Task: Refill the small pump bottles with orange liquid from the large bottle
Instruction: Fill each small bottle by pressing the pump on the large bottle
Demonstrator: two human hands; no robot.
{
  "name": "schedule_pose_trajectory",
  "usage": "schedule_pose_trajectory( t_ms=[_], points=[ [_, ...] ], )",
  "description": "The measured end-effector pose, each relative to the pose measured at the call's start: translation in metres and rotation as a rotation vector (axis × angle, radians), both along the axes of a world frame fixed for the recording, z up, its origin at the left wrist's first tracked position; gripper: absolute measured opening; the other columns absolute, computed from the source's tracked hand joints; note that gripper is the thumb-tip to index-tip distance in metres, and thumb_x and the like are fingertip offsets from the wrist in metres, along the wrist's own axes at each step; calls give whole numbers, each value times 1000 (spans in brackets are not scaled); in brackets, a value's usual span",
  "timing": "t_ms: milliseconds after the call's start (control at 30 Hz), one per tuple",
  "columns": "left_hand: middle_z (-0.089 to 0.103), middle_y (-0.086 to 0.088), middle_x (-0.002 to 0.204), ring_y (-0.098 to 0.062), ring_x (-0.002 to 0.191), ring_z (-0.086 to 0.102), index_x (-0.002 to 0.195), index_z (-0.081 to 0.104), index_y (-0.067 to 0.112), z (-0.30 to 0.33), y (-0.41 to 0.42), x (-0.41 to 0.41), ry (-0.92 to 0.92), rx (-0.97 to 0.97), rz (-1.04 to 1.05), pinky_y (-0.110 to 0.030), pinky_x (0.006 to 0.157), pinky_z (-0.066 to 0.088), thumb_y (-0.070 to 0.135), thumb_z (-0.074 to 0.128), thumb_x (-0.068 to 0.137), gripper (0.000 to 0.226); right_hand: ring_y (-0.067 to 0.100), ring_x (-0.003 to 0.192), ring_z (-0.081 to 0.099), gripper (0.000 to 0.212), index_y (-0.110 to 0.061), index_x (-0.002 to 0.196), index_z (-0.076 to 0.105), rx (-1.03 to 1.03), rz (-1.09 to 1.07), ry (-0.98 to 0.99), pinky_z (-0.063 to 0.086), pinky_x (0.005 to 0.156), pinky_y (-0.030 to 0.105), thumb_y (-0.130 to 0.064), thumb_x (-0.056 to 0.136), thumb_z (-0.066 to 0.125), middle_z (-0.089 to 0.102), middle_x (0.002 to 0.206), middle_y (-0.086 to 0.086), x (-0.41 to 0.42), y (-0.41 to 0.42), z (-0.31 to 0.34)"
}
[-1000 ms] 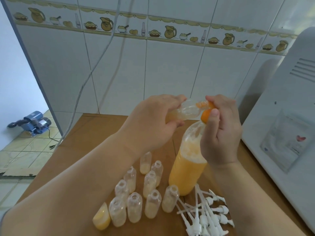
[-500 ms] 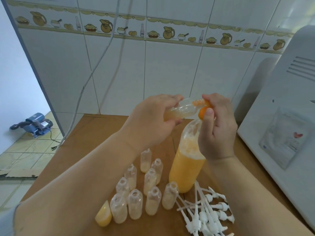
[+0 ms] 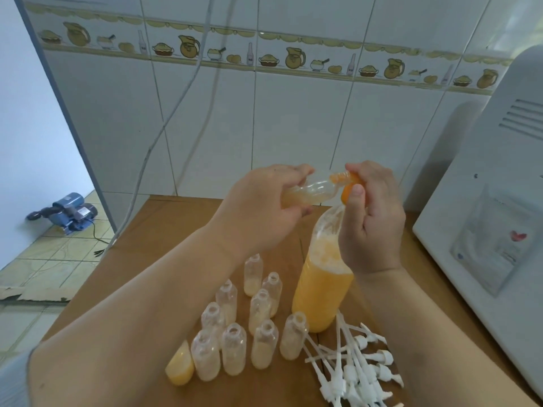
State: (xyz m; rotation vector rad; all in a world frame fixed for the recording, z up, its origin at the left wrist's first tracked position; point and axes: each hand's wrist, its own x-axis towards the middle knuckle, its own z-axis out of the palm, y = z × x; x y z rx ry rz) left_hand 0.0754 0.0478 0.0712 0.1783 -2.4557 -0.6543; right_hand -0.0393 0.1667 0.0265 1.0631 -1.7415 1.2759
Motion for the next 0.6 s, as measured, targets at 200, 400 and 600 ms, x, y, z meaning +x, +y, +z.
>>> schedule_pose_trajectory(
  t_ms=[200,400,600],
  points=[
    [61,10,116,-6,100,52,135,50,24,15,-2,6,36,-61,13,-25,91,44,29,69,83,56,15,110,52,41,-2,117,58,23,22,12,42,96,53,-24,97,29,52,110,-5,7,6,20],
    [59,9,127,-6,113,53,136,50,23,3,4,0,-18,15,-25,-30,101,43,27,71,82,58,18,105,54,37,2,111,60,-12,18,-2,44,92,54,-14,94,31,59,106,8,3,9,2],
    [59,13,121,-2,102,51,136,49,27,14,-1,4,12,35,-1,-28,96,45,29,71,81,59,6,110,50,45,-4,114,63,30,37,-20,41,99,52,-26,97,27,56,108,-7,9,14,24]
  ],
)
